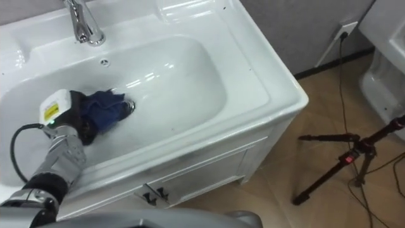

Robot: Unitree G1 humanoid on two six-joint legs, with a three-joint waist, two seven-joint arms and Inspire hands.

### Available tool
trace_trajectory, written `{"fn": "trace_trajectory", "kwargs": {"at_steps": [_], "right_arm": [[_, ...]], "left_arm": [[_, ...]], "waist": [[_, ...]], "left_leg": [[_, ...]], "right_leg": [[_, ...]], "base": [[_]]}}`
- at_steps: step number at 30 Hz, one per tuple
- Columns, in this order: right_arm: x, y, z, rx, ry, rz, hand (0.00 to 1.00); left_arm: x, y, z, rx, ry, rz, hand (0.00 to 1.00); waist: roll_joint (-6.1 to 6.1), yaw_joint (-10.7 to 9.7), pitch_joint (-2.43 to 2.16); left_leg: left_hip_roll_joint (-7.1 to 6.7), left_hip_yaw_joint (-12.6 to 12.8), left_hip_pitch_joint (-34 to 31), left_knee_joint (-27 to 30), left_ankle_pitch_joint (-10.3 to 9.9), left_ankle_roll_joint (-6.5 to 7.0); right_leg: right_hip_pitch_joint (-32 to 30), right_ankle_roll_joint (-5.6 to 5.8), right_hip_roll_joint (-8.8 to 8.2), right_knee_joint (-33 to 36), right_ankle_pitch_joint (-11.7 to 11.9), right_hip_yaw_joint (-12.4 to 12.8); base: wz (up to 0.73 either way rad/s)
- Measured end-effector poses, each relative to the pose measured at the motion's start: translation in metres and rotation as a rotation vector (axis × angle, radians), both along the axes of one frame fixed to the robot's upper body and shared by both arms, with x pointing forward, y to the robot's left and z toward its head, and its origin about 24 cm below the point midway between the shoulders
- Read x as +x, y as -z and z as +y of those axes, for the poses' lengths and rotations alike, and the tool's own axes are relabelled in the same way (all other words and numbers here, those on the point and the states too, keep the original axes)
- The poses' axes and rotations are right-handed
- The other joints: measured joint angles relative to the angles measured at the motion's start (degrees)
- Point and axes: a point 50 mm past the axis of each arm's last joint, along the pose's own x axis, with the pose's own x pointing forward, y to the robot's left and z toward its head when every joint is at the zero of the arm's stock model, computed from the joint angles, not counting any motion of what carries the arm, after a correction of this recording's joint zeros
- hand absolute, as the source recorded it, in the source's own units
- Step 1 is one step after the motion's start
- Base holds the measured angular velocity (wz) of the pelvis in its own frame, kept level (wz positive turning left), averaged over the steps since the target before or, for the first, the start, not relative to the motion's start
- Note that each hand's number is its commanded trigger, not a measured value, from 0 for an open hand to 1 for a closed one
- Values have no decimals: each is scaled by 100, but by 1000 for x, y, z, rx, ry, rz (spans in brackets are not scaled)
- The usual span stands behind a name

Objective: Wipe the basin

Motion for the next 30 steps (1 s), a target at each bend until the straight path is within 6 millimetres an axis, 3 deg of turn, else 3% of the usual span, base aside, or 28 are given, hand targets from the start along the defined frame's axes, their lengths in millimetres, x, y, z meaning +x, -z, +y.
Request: {"fn": "trace_trajectory", "kwargs": {"at_steps": [2,5,11,18,20,21,22,23,25,27,30], "right_arm": [[2,0,-1,-4,-1,-4,0],[6,-1,-6,-16,1,-17,0],[12,-2,-11,-64,4,-67,0],[25,-3,-14,-107,5,-136,0],[31,-3,-16,-126,10,-173,0],[33,-3,-16,-128,12,-188,0],[34,-3,-16,-134,21,-201,0],[37,-3,-15,-132,32,-220,0],[41,-3,-15,-134,32,-253,0],[42,-4,-16,-141,29,-276,0],[40,-3,-16,-137,53,-294,0]], "left_arm": [[-4,1,1,29,10,4,100],[-10,3,3,61,23,13,100],[-22,5,5,143,69,26,100],[-33,4,3,175,100,12,100],[-34,5,-2,164,99,-1,100],[-32,4,-4,158,101,-10,100],[-28,3,-9,143,108,-28,100],[-30,4,-11,141,108,-34,100],[-33,6,-13,132,105,-37,100],[-34,5,-14,132,105,-49,100],[-33,2,-14,125,107,-70,100]], "waist": [[34,142,-6],[94,157,-3],[220,246,5],[276,282,11],[259,241,14],[262,202,19],[261,230,20],[243,324,19],[271,508,33],[270,518,38],[255,490,48]], "left_leg": [[0,-172,59,-6,8,-13],[-12,-436,110,-14,35,-56],[-17,-524,279,-70,67,-97],[-42,-503,276,-37,73,-106],[-101,-468,162,-117,97,-165],[-101,-396,42,-291,150,-209],[-106,-53,-213,-320,271,-26],[-151,105,-158,-182,318,16],[-189,13,-82,-177,319,22],[-247,-201,-113,-186,319,22],[-241,-129,-172,-191,318,22]], "right_leg": [[37,-4,-22,-4,3,-162],[124,-4,-54,-6,4,-459],[319,-4,-78,-4,4,-646],[364,-3,-120,0,4,-599],[408,-3,-229,-10,4,-262],[405,-2,-250,-9,4,-175],[406,17,-284,5,-7,-45],[411,71,-308,8,9,-15],[445,104,-307,-6,30,-63],[457,115,-333,-27,37,-224],[402,117,-332,-25,37,-223]], "base": [[-19],[4],[14],[5],[28],[49],[25],[0],[-45],[-13],[12]]}}
